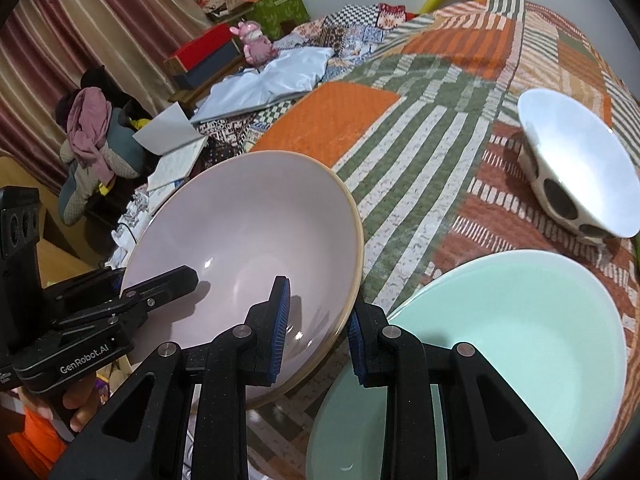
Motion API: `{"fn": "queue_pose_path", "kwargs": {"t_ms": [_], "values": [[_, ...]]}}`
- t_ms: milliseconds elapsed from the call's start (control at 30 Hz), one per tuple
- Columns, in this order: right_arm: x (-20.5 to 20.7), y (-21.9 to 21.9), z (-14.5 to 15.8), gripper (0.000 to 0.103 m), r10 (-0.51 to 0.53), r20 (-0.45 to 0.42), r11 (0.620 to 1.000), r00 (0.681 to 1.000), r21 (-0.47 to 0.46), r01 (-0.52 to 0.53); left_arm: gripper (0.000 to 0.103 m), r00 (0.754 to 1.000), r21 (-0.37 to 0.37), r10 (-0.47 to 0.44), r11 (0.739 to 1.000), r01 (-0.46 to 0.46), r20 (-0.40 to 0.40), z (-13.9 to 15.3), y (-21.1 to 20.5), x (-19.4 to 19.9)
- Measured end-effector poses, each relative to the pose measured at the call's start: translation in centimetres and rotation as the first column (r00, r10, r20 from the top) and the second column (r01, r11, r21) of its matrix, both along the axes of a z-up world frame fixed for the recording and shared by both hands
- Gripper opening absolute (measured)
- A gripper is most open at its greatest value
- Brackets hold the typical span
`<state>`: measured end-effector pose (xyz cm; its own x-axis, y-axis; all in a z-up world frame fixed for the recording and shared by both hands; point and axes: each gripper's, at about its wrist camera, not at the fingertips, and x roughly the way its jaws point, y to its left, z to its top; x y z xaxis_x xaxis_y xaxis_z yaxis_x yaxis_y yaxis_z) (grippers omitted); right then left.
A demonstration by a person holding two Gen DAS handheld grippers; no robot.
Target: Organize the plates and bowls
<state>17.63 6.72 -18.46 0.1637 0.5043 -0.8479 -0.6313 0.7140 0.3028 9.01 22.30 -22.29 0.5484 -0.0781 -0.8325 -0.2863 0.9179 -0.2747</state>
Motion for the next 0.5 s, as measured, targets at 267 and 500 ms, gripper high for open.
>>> {"fn": "queue_pose_path", "kwargs": {"t_ms": [267,500], "values": [[0.2,-0.2,-0.1,0.025,0.018,-0.002,1.0,1.0,-0.004,-0.018,0.029,1.0,-0.016,0.0,1.0,0.0,-0.012,-0.7,0.2,-0.1],[0.4,-1.0,1.0,0.027,0.002,0.027,1.0,1.0,0.008,-0.003,0.029,1.0,0.03,0.019,0.999,-0.02,0.019,0.9,0.5,-0.6]]}}
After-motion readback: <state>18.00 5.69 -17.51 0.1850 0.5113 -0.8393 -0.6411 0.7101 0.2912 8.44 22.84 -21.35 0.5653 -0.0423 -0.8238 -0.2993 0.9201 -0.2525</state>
